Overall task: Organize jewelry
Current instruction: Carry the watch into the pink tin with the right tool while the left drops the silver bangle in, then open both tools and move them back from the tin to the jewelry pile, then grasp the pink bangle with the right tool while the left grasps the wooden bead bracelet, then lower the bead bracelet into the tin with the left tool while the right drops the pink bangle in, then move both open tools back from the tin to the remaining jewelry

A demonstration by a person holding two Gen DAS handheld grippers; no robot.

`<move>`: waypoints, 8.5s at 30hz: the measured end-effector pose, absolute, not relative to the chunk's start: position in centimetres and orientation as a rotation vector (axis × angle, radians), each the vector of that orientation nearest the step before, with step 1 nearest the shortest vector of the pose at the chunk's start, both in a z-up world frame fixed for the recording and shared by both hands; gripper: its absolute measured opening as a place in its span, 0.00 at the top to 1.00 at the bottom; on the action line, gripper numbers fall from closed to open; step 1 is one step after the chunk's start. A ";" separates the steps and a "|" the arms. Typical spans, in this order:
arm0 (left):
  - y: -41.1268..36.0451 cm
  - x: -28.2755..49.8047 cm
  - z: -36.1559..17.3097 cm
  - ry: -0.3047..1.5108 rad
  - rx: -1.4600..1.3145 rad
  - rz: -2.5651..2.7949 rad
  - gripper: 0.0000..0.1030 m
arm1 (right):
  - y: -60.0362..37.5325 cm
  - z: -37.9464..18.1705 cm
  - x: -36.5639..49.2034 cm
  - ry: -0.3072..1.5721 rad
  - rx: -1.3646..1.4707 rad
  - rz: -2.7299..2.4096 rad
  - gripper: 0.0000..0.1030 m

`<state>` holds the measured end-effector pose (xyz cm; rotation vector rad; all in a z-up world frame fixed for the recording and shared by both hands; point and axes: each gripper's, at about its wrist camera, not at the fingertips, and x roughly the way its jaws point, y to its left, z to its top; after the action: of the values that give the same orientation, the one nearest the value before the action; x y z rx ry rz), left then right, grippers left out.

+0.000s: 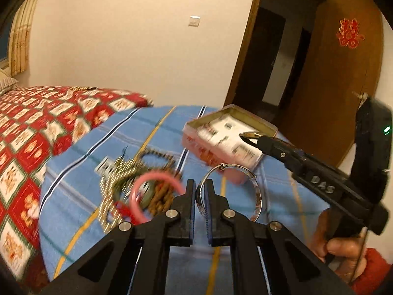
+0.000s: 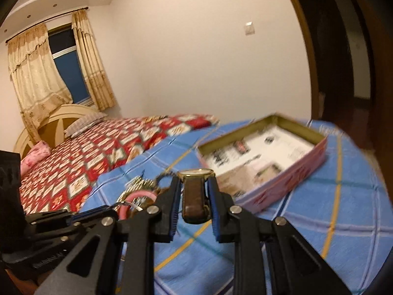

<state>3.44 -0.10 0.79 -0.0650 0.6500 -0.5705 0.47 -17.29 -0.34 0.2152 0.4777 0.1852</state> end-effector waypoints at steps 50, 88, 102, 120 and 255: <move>-5.9 6.4 -2.1 0.692 -0.003 -0.353 0.32 | -28.6 -1.8 3.0 0.492 0.367 -0.329 0.25; 7.0 3.3 -2.9 0.694 -0.070 -0.202 0.32 | -21.5 -2.2 -0.2 0.557 0.283 -0.190 0.32; 9.3 3.6 -3.3 0.697 -0.065 -0.143 0.32 | -10.7 -3.3 3.2 0.715 0.205 0.249 0.24; 11.7 3.9 -3.6 0.697 -0.102 -0.097 0.32 | -6.7 -6.0 7.9 0.873 0.146 0.271 0.19; -7.8 9.7 -2.1 0.570 -0.093 -0.352 0.35 | -30.4 -0.7 5.9 0.374 0.351 -0.450 0.10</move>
<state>9.66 -7.80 -2.14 -0.0933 0.5700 -0.3518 5.91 -30.38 -0.74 0.3506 0.3741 -0.4499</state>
